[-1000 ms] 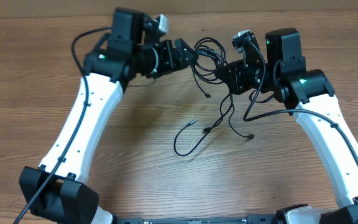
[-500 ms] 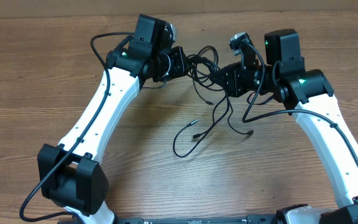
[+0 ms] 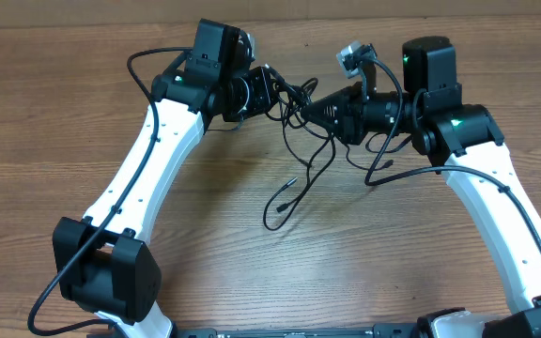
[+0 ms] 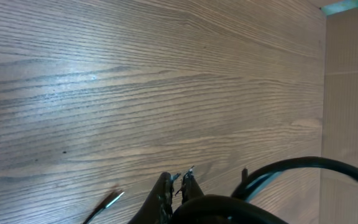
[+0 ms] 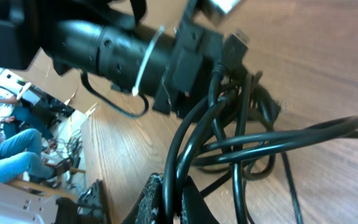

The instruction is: Untangle cables

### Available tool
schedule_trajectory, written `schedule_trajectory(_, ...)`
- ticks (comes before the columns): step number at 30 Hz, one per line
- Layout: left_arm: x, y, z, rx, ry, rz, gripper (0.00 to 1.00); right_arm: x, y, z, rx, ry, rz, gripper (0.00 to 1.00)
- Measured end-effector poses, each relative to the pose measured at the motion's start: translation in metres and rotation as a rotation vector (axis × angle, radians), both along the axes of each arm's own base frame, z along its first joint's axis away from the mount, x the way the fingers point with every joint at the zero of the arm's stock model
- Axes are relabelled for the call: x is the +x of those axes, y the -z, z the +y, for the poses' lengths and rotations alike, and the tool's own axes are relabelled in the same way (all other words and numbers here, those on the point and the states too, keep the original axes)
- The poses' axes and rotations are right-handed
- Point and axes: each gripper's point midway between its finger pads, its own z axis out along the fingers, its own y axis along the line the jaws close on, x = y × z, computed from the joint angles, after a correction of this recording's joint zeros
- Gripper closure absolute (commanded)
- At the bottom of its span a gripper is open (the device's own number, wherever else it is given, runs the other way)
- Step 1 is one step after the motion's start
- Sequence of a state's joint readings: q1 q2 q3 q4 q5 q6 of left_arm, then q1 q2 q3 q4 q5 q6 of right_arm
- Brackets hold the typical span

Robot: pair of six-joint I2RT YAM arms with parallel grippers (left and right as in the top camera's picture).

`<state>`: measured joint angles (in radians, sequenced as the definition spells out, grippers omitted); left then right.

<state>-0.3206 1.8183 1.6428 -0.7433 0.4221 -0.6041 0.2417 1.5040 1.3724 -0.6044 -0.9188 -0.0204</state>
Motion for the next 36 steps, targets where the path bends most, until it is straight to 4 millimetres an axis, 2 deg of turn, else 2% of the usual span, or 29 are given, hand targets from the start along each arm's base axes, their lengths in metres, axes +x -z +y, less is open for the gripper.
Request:
schedule_trajectory(5, 0.000, 0.000, 0.003, -0.007, -0.002, 0.007, 0.96, 0.018, -0.008, -0.003, -0.001, 0.075, -0.046, 0.96)
schedule_trajectory(7, 0.001, -0.001, 0.004, -0.022, -0.001, 0.011, 0.96, 0.026, -0.003, -0.009, -0.029, 0.142, -0.029, 0.95)
schedule_trajectory(11, 0.006, -0.003, 0.010, -0.060, -0.001, 0.013, 0.96, 0.039, 0.023, -0.035, -0.149, 0.356, 0.085, 0.92)
schedule_trajectory(12, 0.008, -0.004, 0.012, -0.066, -0.004, 0.012, 0.96, 0.039, 0.032, -0.042, -0.183, 0.395, 0.116, 0.90)
schedule_trajectory(13, 0.009, -0.004, 0.013, -0.072, -0.006, 0.012, 0.96, 0.038, 0.037, -0.046, -0.205, 0.420, 0.135, 0.82)
schedule_trajectory(15, 0.016, -0.004, 0.027, -0.080, -0.033, 0.010, 0.96, 0.039, 0.051, -0.063, -0.280, 0.508, 0.180, 0.76)
schedule_trajectory(20, 0.039, -0.016, 0.058, -0.154, -0.091, -0.037, 0.96, 0.027, 0.074, -0.082, -0.389, 0.577, 0.266, 0.75)
schedule_trajectory(21, 0.045, -0.024, 0.062, -0.185, -0.089, -0.067, 0.96, 0.024, 0.077, -0.084, -0.406, 0.582, 0.283, 0.71)
schedule_trajectory(23, 0.056, -0.041, 0.068, -0.248, -0.070, -0.135, 0.96, 0.020, 0.083, -0.088, -0.430, 0.587, 0.309, 0.54)
schedule_trajectory(25, 0.061, -0.060, 0.068, -0.315, -0.023, -0.199, 0.96, 0.020, 0.087, -0.088, -0.433, 0.592, 0.325, 0.42)
schedule_trajectory(27, 0.059, -0.075, 0.064, -0.374, 0.037, -0.243, 0.96, 0.023, 0.088, -0.084, -0.418, 0.578, 0.326, 0.37)
schedule_trajectory(30, 0.052, -0.097, 0.048, -0.455, 0.150, -0.302, 0.96, 0.029, 0.078, -0.065, -0.327, 0.501, 0.296, 0.28)
schedule_trajectory(36, 0.035, -0.129, 0.020, -0.560, 0.314, -0.383, 0.96, 0.038, 0.055, -0.029, -0.187, 0.354, 0.204, 0.23)
